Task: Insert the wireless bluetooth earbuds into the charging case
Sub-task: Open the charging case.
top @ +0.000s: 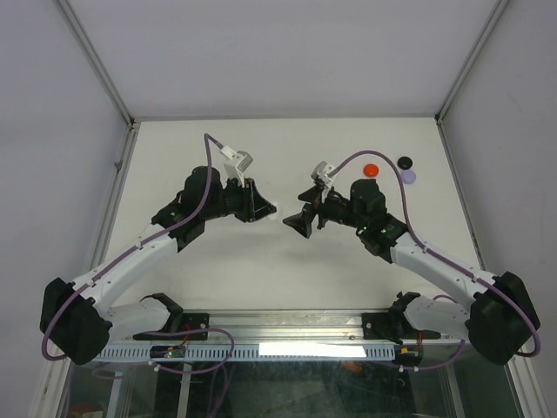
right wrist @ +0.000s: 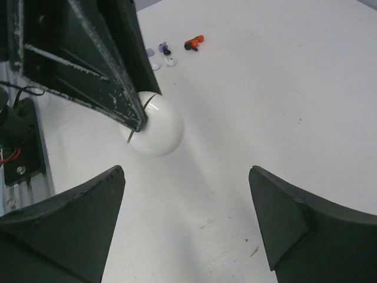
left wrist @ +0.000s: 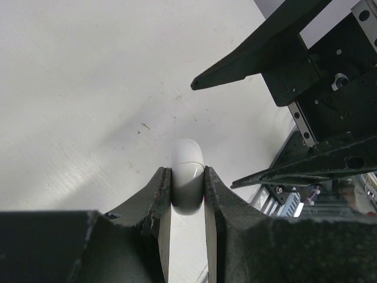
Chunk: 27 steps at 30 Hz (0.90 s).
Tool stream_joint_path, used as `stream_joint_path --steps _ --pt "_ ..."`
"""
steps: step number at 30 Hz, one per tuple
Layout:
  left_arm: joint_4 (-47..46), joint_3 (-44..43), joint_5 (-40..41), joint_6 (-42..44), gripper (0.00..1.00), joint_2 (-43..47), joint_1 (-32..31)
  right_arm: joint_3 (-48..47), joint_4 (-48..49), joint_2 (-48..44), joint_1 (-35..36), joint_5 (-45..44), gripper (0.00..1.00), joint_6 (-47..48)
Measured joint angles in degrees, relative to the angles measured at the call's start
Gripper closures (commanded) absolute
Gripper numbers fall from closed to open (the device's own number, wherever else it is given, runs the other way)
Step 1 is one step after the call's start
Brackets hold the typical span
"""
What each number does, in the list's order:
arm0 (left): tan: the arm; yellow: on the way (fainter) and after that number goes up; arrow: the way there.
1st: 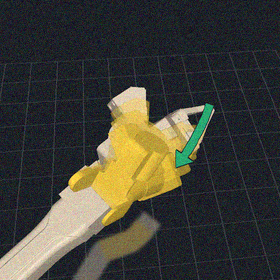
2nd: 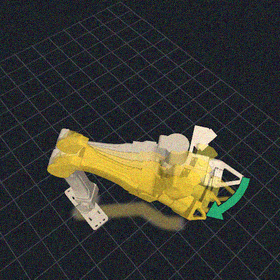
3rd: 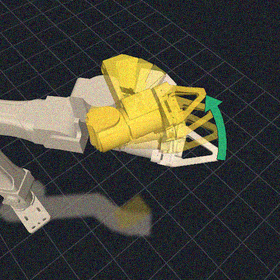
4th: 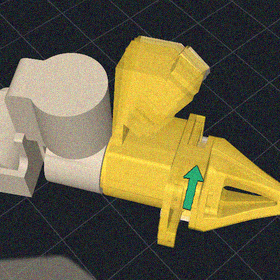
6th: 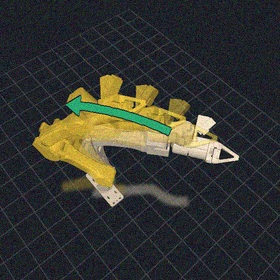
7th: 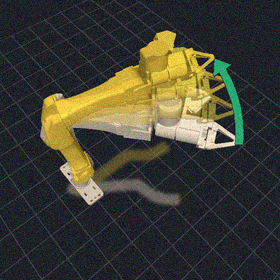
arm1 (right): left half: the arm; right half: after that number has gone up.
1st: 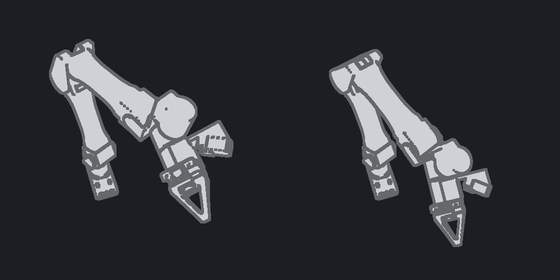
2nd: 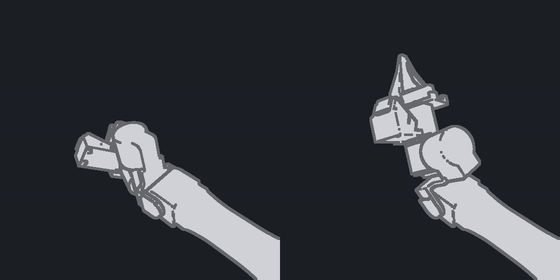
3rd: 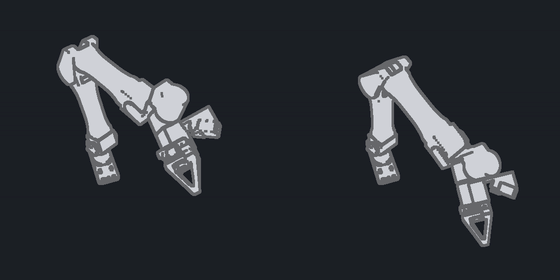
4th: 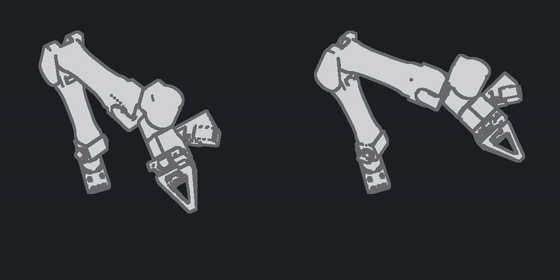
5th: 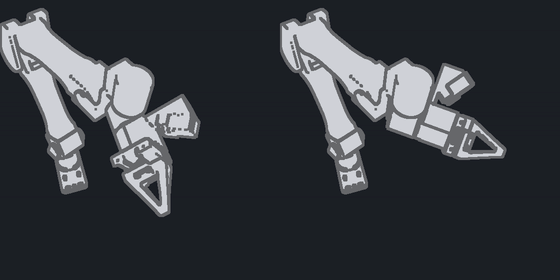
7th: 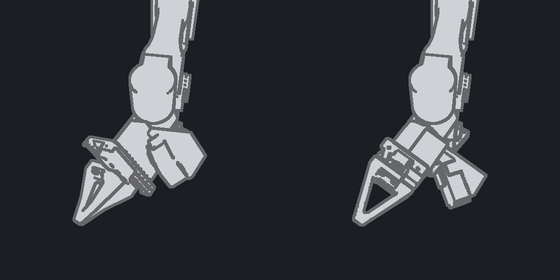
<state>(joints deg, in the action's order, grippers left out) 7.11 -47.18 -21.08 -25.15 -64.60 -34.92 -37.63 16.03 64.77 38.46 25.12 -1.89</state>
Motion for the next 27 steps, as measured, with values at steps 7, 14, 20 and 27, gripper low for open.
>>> stream_joint_path --steps 7,14,20,27 --pt "12.76 -10.32 -6.01 12.04 0.82 -2.95 0.0 -2.99 -7.5 -2.05 -0.31 9.81 0.12 12.13" --pt "23.85 -16.55 -10.47 23.67 0.87 -6.51 -0.02 -7.52 -11.1 0.31 -0.31 15.8 0.22 20.2" --pt "30.01 -20.52 -12.28 30.95 0.86 -7.45 -0.04 -10.78 -12.15 3.63 -0.31 21.03 0.34 22.86" --pt "32.59 -23.21 -13.9 35.06 0.87 -8.52 -1.11 -13.29 -12.68 8.55 -0.28 26.32 0.47 22.86"
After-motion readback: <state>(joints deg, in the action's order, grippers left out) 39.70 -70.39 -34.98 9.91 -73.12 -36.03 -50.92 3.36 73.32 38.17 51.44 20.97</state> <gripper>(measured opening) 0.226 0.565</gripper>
